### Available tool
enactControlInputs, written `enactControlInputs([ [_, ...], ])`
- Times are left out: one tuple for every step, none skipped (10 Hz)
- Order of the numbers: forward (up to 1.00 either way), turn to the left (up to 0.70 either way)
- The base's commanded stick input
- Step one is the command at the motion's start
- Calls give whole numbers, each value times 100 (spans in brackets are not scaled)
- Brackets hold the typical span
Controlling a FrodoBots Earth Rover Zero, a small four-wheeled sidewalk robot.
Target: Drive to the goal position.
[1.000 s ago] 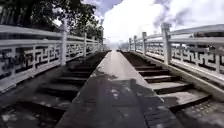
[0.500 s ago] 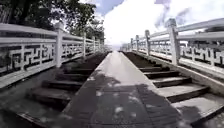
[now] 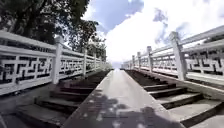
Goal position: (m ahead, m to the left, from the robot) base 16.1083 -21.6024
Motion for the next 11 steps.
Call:
enactControlInputs([
  [70,0],
  [70,0],
  [70,0],
  [70,0],
  [70,0],
  [70,0],
  [70,-1],
  [70,-13],
  [70,-9],
  [70,-2],
  [70,0],
])
